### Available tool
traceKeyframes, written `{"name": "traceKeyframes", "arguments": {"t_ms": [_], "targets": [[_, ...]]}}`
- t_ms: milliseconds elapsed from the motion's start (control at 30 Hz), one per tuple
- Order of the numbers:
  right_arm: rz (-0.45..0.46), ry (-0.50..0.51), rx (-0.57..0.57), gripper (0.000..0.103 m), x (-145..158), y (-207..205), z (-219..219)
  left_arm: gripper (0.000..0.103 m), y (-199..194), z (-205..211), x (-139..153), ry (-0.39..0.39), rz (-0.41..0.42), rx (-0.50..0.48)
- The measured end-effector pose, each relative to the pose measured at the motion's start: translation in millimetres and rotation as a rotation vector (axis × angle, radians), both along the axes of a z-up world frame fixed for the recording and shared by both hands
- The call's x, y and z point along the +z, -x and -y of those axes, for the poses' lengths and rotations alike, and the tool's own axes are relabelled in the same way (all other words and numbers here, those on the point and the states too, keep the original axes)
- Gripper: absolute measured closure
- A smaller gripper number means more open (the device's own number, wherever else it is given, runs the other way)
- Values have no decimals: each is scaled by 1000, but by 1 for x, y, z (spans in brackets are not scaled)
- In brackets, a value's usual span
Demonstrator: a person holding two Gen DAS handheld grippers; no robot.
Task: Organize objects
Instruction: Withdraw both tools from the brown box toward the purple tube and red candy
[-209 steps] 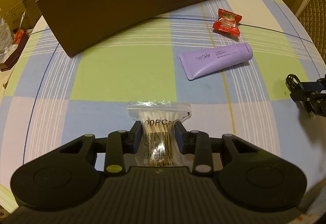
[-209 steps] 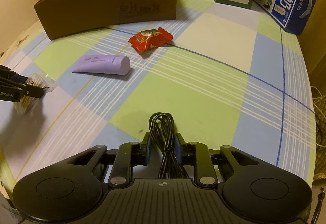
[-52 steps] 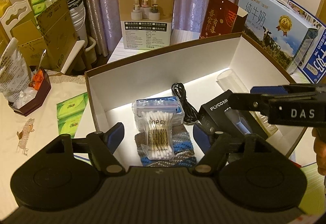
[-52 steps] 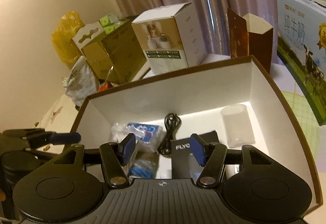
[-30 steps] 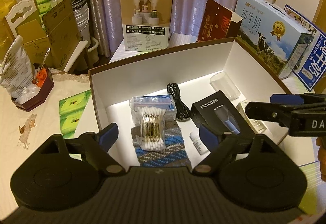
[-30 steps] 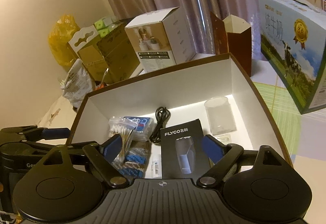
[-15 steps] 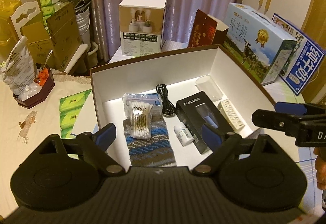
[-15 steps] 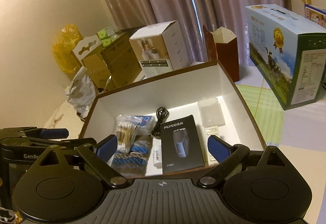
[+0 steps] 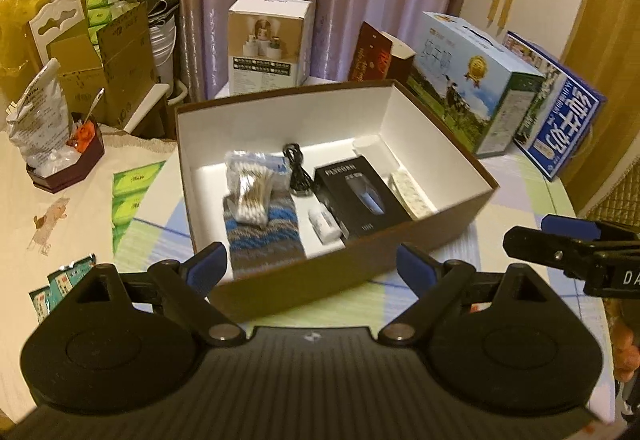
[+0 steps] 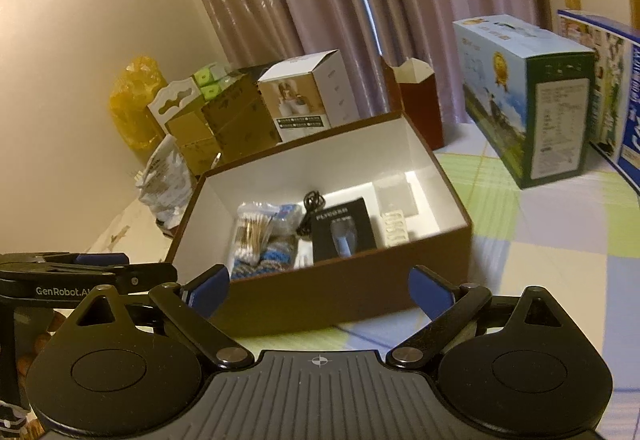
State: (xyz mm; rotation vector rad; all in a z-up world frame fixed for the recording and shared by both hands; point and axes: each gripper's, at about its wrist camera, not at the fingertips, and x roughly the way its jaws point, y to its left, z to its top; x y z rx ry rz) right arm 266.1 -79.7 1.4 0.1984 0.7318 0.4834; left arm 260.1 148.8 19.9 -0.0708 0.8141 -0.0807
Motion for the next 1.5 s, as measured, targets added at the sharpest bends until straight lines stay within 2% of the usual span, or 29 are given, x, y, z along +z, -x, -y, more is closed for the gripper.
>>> {"name": "traceKeyframes", "arguments": {"t_ms": [433,733,900,1500], "targets": [[-17,32,-25,7,-4,55,36,14,46,34,-7,8,-10,-56],[-58,53,-30,7,-17,77,54,14,70,55,-23,14,-48,-91],[-84,74,-37,7,-26,86,62,14,81,66,-32,-9,-58,-118],[-198,138,-68,7,-71,97,75,14,80,87,-74,-35,-153,-190]]}}
